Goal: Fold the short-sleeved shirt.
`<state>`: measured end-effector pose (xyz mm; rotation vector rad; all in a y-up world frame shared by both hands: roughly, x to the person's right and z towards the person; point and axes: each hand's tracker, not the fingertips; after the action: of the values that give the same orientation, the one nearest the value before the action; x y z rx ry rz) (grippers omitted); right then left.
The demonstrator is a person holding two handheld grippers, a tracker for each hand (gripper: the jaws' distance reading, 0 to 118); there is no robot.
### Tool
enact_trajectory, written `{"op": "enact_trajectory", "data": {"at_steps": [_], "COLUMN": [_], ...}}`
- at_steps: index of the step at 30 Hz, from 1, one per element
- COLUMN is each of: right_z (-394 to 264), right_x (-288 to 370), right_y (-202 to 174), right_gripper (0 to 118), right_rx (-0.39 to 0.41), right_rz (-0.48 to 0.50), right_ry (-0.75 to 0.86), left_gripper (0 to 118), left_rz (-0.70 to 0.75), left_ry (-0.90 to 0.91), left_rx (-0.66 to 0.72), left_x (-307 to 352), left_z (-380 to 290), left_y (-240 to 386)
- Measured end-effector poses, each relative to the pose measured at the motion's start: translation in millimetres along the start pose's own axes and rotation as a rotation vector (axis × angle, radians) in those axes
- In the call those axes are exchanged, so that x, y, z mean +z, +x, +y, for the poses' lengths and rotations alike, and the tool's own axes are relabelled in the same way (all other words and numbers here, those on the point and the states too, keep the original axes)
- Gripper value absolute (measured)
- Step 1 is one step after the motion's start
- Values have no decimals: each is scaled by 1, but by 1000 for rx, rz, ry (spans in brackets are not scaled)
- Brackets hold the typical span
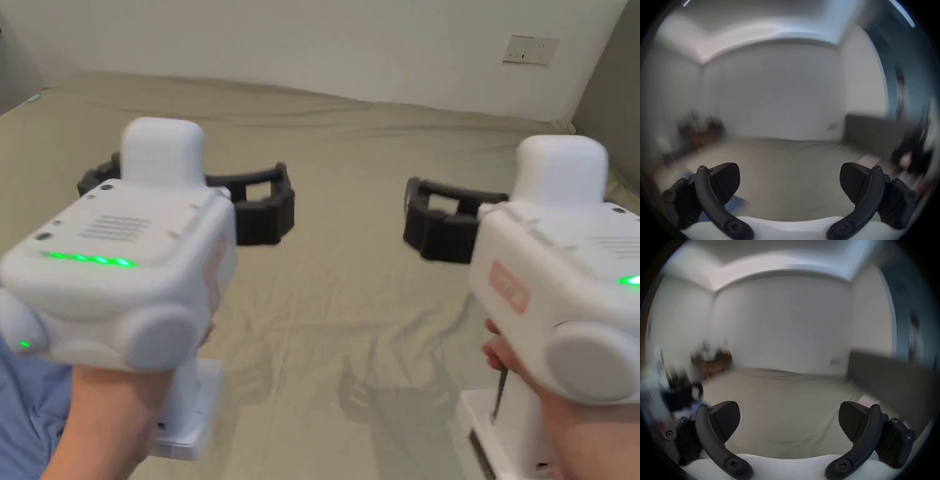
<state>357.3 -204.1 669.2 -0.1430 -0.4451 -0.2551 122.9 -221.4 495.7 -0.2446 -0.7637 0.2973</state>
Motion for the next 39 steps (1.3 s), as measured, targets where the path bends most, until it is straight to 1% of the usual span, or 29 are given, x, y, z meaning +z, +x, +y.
{"op": "enact_trajectory", "data": {"at_steps": [1, 2, 3, 4, 6, 8, 9, 12, 15, 17, 19, 21, 23, 25, 26, 27, 29, 30, 32, 33, 34, 35, 37, 39], "right_z": [-1, -2, -3, -9, -11, -16, -16, -15, -17, -19, -20, -22, -23, -22, -23, -23, -23, -23, -23, -23, -23, -23, -24, -25], "right_x": [0, 0, -1, -3, -3, -1, 1, 6, 6, 4, 3, 4, 4, 5, 5, 5, 7, 6, 4, 5, 5, 5, 5, 5], "right_y": [4, 4, 2, -4, -13, -21, -23, -28, -33, -34, -34, -31, -30, -29, -29, -29, -29, -29, -28, -28, -27, -26, -26, -27], "right_gripper": [118, 118, 118, 118, 118, 118, 118, 118, 118, 118, 118, 118, 118, 118, 112, 89, 24, 24, 7, 4, 3, 2, 1, 1], "right_rx": [-75, -77, -55, 59, 217, 295, 306, 307, 364, 393, 397, 374, 370, 382, 386, 388, 383, 380, 383, 387, 390, 385, 383, 399], "right_rz": [12, 9, -6, -54, -116, -122, -117, -112, -160, -168, -158, -144, -136, -140, -143, -141, -120, -121, -128, -131, -116, -105, -100, -97], "right_ry": [9, 27, 45, 72, 91, 119, 130, 170, 199, 200, 175, 156, 140, 131, 132, 133, 136, 135, 138, 140, 131, 128, 126, 125], "left_gripper": [118, 118, 118, 118, 118, 118, 118, 118, 118, 118, 118, 118, 118, 112, 104, 83, 36, 29, 17, 9, 7, 0, 0, 0], "left_rz": [-68, -64, -40, 2, 56, 87, 88, 114, 145, 151, 161, 167, 170, 164, 168, 162, 173, 201, 206, 197, 177, 172, 150, 134], "left_ry": [-29, -15, 7, 46, 129, 170, 177, 191, 180, 183, 191, 198, 193, 179, 169, 172, 178, 177, 159, 156, 147, 143, 164, 148], "left_rx": [173, 248, 237, 112, -143, -309, -344, -374, -427, -441, -453, -463, -468, -458, -452, -449, -451, -466, -477, -469, -460, -454, -434, -434], "left_x": [-3, -4, -6, -4, 2, 7, 8, 9, 9, 9, 11, 12, 12, 14, 14, 13, 13, 12, 9, 10, 10, 10, 13, 11], "left_z": [0, 0, -4, -6, -14, -21, -21, -23, -22, -23, -24, -25, -24, -23, -23, -22, -23, -23, -22, -22, -21, -21, -22, -21], "left_y": [-9, -14, -17, -10, 7, 20, 22, 29, 34, 35, 34, 34, 33, 33, 33, 31, 33, 34, 31, 30, 28, 29, 27, 28]}}
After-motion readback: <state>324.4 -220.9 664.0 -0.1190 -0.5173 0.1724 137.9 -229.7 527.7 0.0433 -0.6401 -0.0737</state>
